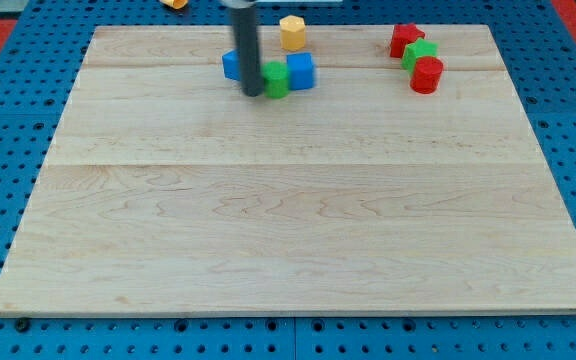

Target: Push the blue triangle to the left side of the blue cube

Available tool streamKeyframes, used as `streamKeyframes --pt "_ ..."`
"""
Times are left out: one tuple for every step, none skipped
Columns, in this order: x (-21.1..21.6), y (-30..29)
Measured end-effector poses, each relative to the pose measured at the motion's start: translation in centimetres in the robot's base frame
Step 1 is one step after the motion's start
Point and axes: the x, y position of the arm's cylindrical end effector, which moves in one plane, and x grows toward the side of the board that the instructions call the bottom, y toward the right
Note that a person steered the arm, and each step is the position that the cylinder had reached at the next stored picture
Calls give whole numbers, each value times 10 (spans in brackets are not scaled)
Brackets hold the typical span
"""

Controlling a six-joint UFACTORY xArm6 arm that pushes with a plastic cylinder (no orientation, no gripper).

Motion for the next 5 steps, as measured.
streamKeyframes --pt "-2 55" --pt "-3 35" --pt "-3 -42" --pt "-7 -141" --pt "-28 -148"
